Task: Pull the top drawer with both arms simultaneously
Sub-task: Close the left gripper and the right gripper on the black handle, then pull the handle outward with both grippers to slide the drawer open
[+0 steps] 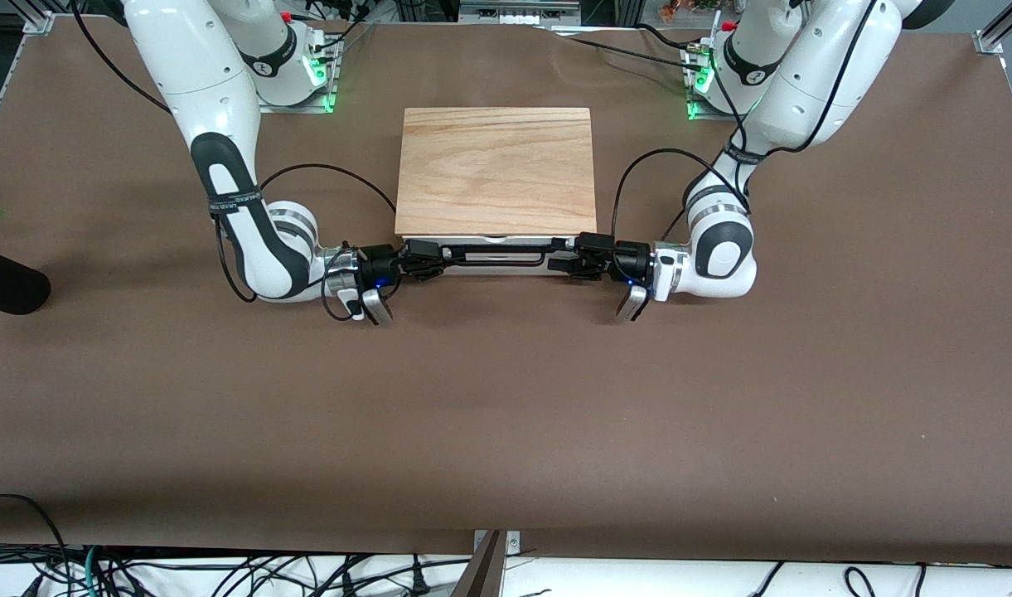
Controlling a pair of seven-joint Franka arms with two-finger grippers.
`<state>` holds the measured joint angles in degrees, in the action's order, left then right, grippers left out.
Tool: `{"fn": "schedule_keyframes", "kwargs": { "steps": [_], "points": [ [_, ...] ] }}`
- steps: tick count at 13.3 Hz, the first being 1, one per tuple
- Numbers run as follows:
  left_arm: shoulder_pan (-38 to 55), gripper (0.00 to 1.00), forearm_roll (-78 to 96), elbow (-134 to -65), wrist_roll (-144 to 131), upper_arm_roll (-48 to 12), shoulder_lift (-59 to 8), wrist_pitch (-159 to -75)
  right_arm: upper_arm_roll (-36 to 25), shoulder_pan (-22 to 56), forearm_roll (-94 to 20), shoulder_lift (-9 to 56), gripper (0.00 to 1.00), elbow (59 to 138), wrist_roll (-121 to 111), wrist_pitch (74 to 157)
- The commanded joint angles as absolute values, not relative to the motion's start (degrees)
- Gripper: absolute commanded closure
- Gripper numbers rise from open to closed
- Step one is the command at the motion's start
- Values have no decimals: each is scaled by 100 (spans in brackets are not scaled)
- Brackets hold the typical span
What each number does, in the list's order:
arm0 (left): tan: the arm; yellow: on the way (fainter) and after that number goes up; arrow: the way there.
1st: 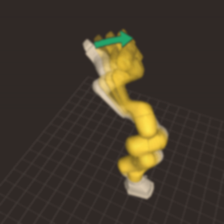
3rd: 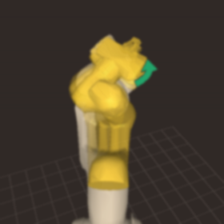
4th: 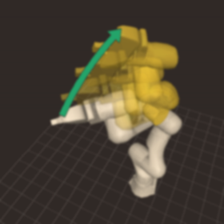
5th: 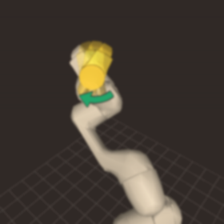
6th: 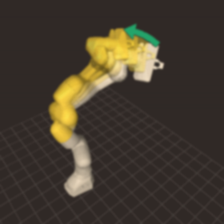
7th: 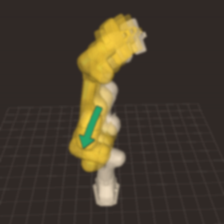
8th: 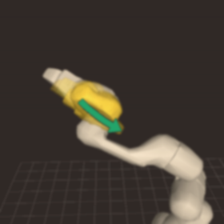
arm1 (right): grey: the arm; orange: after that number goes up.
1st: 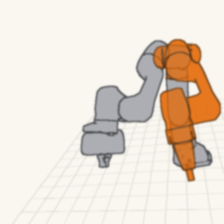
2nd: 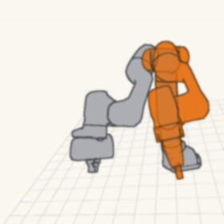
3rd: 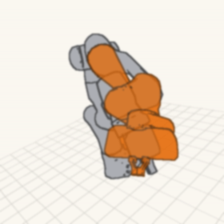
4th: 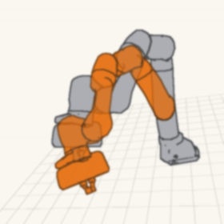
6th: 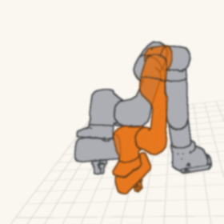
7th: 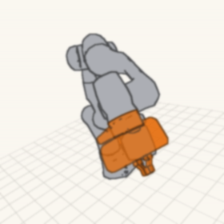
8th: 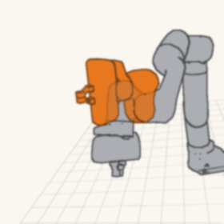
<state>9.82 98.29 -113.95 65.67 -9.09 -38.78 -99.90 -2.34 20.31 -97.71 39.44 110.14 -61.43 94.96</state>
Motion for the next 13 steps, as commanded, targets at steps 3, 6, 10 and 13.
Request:
{"fn": "schedule_keyframes", "kwargs": {
  "steps": [3,6,10,13],
  "points": [
    [1063,60,10116,-11514,6724,-923,-3779,-10256,-202,1890,-9844,3850,98,10995,-6073,9378],
    [1134,59,10309,-11514,6724,-1010,-3779,-10432,-202,1890,-9844,3850,98,10995,-6073,9378],
    [1134,56,10362,-11557,6724,-1125,-3771,-10485,-202,1890,-9844,3850,99,10995,-6073,9369],
    [1134,86,10336,-11584,6750,-1125,-3744,-10485,-202,1890,-9844,3850,99,10995,-6073,9369]
  ]
}}
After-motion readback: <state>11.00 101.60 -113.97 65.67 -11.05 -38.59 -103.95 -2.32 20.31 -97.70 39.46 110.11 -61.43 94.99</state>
